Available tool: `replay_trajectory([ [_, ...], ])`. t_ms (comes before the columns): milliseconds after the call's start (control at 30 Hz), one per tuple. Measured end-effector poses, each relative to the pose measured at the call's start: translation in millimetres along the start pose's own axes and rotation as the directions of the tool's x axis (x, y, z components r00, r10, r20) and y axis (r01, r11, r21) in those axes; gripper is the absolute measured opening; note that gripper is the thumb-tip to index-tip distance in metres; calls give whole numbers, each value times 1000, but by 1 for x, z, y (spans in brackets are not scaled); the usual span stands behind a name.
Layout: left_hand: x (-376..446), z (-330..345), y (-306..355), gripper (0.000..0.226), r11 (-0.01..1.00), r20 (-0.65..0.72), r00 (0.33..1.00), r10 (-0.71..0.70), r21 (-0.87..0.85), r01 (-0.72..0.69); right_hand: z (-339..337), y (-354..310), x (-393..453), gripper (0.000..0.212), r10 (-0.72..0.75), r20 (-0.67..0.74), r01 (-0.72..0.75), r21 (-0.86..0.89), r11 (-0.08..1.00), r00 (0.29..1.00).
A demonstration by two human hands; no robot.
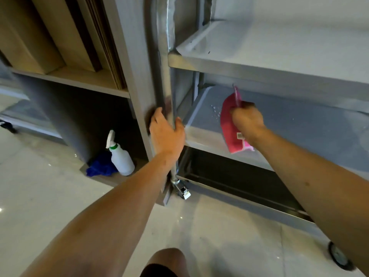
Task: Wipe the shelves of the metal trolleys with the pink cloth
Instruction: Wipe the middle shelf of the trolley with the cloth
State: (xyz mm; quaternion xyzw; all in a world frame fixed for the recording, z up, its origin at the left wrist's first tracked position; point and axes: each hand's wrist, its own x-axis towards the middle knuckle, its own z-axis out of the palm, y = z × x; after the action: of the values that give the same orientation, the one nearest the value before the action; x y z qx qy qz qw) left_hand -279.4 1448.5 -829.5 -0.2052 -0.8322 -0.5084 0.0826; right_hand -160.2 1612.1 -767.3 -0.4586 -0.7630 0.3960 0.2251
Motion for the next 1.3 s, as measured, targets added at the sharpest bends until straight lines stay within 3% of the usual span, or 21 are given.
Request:
replay_trajectory([
  [100,12,13,1,65,998,6,1000,5,-61,-4,14,5,0,14,-337,-25,307,-354,883,941],
  [133,16,17,2,63,997,6,1000,13,-73,-12,21,9,-2,12,-420,20,388,-425,818,907],
  [167,21,20,4,58,995,0,1000,9,-98,-9,29,14,-4,24,-479,92,459,-491,741,873],
  [233,36,24,9,43,988,-27,1000,-16,-153,11,49,28,-9,61,-467,324,563,-577,592,823],
  [300,53,27,13,24,978,-76,994,-76,-199,60,68,43,-16,78,-401,514,652,-590,476,758],
  [400,69,35,13,30,944,-83,985,-148,-309,116,83,61,-14,98,-349,618,709,-586,393,704],
  [567,67,44,9,39,936,-163,984,-74,-352,12,79,60,1,81,-363,648,741,-551,383,669],
  [700,63,51,10,44,932,-268,963,-43,-358,-58,90,61,2,66,-394,607,722,-537,437,690],
  [900,60,60,16,31,936,-458,889,-25,-322,-140,107,62,16,64,-432,554,700,-508,502,712],
  [1300,57,54,12,25,941,-435,900,16,-297,-160,104,63,21,67,-417,563,695,-494,522,714],
])
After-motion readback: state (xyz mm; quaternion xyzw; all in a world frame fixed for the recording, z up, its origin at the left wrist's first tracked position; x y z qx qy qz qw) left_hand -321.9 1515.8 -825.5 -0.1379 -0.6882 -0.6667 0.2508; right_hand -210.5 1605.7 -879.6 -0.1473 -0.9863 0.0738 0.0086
